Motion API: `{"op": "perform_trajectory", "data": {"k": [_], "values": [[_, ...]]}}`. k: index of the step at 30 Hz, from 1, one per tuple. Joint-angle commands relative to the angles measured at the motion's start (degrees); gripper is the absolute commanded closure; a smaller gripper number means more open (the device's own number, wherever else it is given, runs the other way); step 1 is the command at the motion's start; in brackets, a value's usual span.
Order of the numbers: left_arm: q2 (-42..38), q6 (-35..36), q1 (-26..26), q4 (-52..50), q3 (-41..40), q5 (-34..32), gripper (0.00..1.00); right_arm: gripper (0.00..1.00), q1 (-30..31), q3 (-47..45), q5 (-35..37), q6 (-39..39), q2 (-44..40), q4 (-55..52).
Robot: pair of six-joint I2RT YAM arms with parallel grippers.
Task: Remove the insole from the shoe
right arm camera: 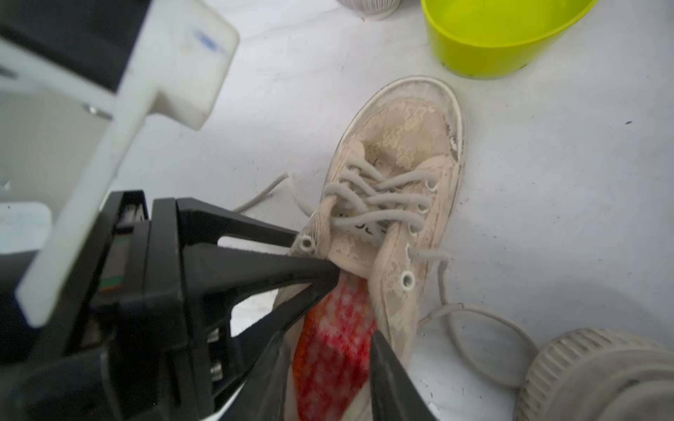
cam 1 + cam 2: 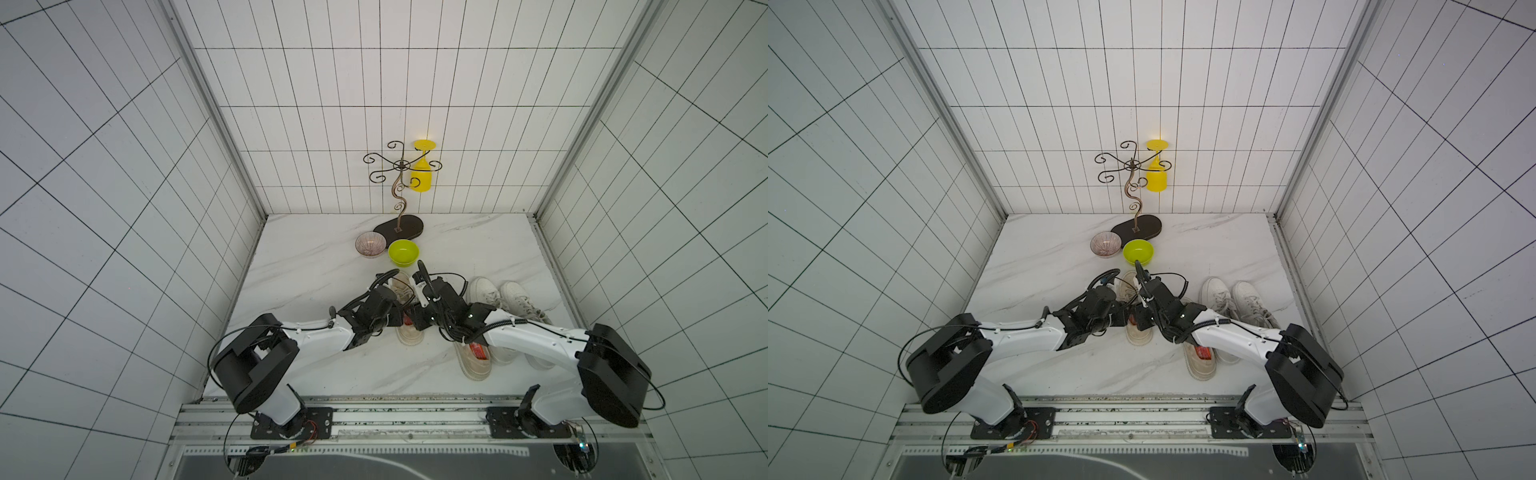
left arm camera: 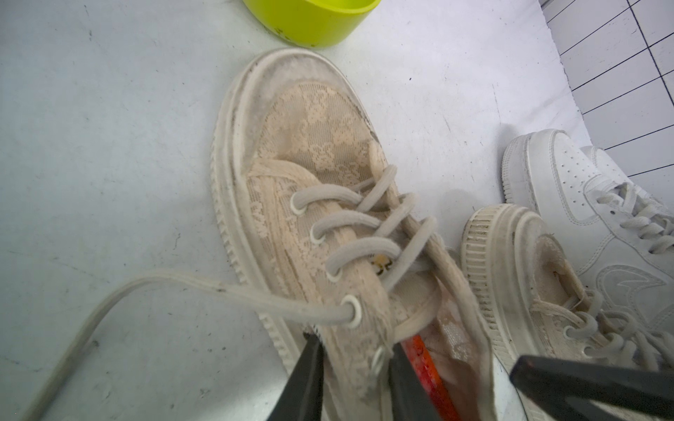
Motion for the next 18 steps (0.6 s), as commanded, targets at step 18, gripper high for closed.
{"op": "perform_trajectory", "data": {"k": [18], "values": [[-0.6,-1.4,0.0,4.1,-1.1,1.8,0.85,0.57,0.2,10.9,7.7,3.4,11.0,-8.2]]}}
